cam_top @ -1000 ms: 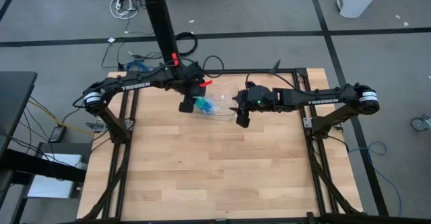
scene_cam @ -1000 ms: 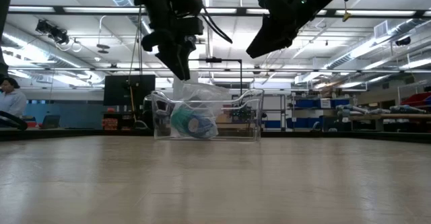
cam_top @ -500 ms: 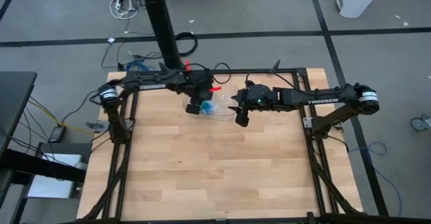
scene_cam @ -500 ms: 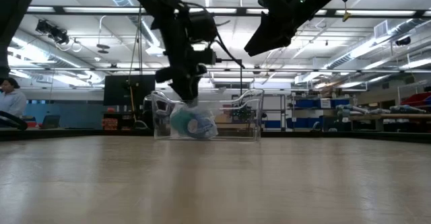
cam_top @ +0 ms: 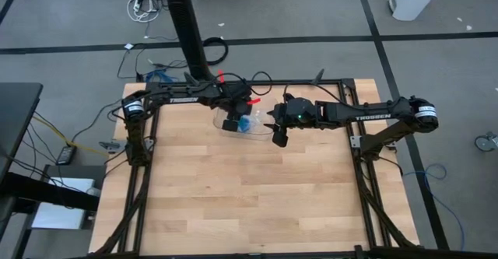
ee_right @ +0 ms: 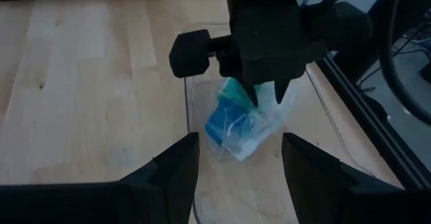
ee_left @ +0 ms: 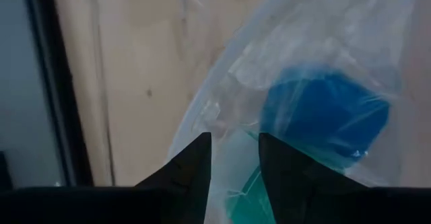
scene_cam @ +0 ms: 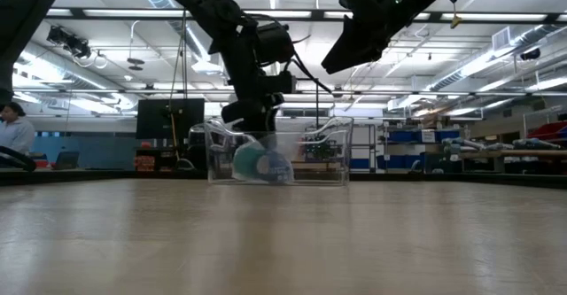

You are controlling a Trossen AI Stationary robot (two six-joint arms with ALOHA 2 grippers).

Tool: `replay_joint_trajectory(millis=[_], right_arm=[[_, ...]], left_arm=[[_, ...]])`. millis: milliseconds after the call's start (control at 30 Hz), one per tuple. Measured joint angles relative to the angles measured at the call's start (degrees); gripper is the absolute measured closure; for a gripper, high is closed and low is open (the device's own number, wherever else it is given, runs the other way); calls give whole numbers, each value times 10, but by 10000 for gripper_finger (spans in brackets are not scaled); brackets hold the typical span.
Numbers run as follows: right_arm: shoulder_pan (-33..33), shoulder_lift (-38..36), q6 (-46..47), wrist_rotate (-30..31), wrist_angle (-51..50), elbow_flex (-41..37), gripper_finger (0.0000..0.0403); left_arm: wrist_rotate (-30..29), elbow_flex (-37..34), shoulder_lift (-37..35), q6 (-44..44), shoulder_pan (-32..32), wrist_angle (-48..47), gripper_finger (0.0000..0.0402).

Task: Roll bandage
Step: Put the transparent zip bag with the rolled green bandage into the transparent bin, then return to Home Position

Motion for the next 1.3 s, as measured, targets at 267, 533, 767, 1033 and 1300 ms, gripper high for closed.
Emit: replay_joint_trajectory(millis=[267, 533, 767, 1033, 1300], right_arm=[[1, 0, 0, 0, 2, 0, 204], [1, 0, 0, -6, 4, 0, 204], [1, 0, 9, -6, 4, 0, 204], [1, -9, 15, -6, -12, 0, 204], [31, -61, 57, 8, -55, -10, 212]], left_arm=[[41, 1, 8, 2, 2, -26, 271], [11, 15, 4, -35, 1, -51, 271], [10, 89, 3, -49, 1, -101, 271], [22, 162, 1, -42, 1, -136, 271], [201, 173, -42, -80, -39, -122, 271]])
